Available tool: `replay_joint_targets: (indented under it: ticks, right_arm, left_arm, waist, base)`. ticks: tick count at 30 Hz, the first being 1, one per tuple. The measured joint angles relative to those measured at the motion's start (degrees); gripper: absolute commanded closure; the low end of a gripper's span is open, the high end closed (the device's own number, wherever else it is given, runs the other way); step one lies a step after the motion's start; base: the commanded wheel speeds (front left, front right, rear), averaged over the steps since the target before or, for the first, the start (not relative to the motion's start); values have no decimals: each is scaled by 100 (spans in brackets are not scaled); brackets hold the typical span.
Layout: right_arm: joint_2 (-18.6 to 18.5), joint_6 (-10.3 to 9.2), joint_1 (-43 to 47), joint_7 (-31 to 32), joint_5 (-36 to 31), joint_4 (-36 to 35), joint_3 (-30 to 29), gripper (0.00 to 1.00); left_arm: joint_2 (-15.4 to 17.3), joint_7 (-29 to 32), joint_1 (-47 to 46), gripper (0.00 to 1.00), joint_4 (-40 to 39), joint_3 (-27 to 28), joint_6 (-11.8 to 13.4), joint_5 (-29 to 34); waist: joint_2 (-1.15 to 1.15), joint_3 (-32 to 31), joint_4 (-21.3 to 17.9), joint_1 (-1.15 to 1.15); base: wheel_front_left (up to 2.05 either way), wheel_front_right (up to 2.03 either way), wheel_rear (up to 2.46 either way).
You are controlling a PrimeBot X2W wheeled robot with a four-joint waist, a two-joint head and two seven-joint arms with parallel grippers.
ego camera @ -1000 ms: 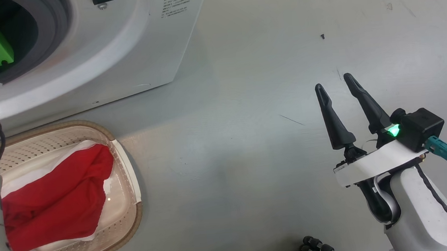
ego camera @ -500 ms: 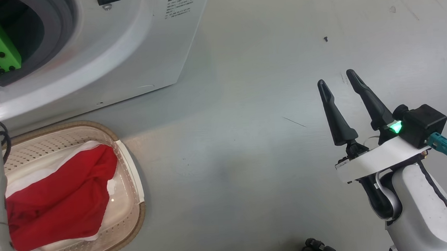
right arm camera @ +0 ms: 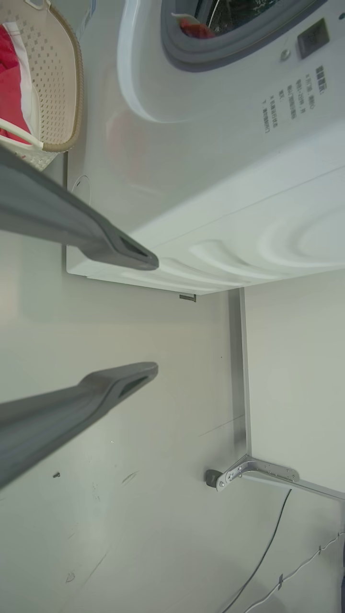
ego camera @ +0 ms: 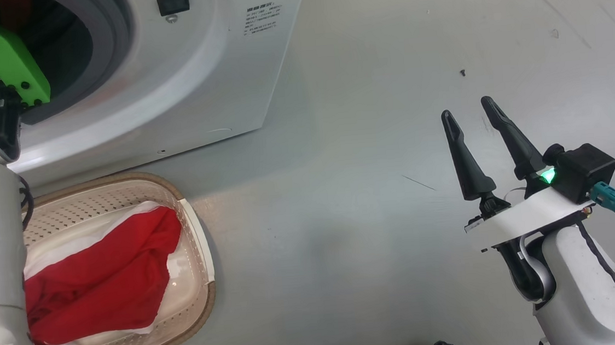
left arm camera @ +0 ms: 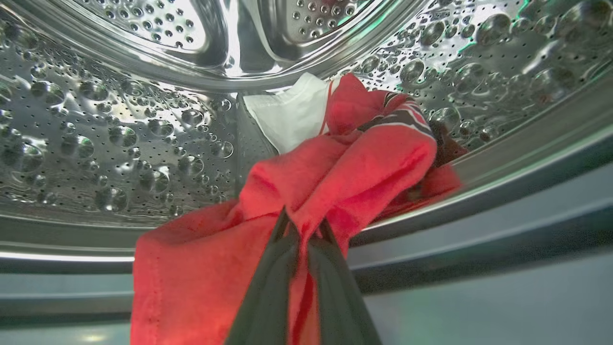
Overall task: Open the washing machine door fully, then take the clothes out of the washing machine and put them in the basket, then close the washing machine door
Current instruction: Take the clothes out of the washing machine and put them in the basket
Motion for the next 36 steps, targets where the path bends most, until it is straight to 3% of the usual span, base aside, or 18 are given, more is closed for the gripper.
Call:
replay_joint_targets:
  ticks: [21,36]
  right_arm:
    - [-110,0,153,0,-142,125,-91,0]
    - [-192,0,552,0,-214,236,-302,0]
  left_arm:
    - [-238,-921,711,100,346,-85,-231,-76]
    - [-442,-1972,1796,100,355,-237,-335,-133]
  waist:
    - [0,-768,444,0]
    - [0,-1561,941,0]
  base:
    - [0,0,0]
    - [0,0,0]
